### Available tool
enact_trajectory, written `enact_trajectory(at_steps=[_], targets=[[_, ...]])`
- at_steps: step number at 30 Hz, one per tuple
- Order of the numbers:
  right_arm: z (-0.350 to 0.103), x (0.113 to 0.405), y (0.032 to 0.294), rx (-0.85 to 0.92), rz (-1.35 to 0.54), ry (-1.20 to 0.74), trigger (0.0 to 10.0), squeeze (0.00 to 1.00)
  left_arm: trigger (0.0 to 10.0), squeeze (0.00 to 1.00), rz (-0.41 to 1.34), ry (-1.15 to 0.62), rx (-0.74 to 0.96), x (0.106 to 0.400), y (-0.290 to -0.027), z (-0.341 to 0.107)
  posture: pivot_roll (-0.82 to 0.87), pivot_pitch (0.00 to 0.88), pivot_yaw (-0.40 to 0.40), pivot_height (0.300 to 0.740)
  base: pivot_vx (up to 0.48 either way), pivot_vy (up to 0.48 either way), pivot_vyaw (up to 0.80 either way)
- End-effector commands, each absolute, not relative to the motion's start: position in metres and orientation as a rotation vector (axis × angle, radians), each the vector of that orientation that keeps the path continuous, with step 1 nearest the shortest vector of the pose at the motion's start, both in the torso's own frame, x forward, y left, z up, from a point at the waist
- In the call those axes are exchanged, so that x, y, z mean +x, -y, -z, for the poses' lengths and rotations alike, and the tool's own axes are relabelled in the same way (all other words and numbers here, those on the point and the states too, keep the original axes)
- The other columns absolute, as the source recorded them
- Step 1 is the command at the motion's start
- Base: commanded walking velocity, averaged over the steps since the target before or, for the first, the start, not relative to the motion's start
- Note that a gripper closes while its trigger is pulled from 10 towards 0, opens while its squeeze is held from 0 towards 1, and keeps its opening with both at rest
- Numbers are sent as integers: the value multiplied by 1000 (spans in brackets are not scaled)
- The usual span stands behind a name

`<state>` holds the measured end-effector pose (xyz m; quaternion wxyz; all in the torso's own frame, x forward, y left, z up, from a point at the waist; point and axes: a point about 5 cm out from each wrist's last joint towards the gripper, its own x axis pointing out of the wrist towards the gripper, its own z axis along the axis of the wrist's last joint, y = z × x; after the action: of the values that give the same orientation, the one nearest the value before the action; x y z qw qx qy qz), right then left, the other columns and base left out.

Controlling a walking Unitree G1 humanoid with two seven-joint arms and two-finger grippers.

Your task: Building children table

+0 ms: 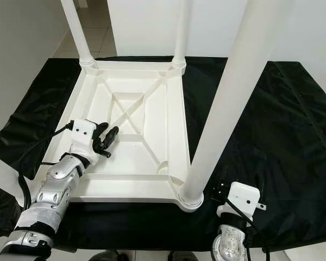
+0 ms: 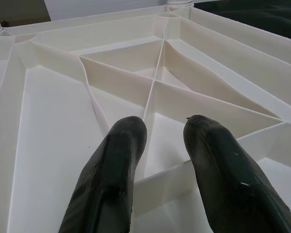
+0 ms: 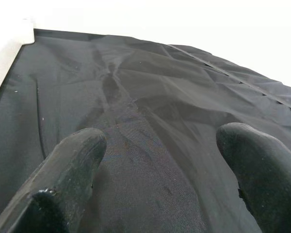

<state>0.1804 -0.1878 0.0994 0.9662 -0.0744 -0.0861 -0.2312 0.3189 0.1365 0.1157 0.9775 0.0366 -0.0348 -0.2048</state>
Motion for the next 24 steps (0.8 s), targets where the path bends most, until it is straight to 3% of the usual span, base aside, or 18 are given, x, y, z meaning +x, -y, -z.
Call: enact_trajectory(at_steps=[1,14,24], targets=[[-99,178,184,-135,472,178,10000,0,10000,0,448,49,78,316,-137,-112,-37,51,53,740,0,0,0],[-99,179,184,-134,471,177,10000,0,10000,0,441,28,68,316,-137,-111,-34,49,53,740,0,0,0],[-99,181,183,-131,471,179,10000,0,10000,0,443,14,64,318,-137,-111,-31,46,56,740,-301,0,0]])
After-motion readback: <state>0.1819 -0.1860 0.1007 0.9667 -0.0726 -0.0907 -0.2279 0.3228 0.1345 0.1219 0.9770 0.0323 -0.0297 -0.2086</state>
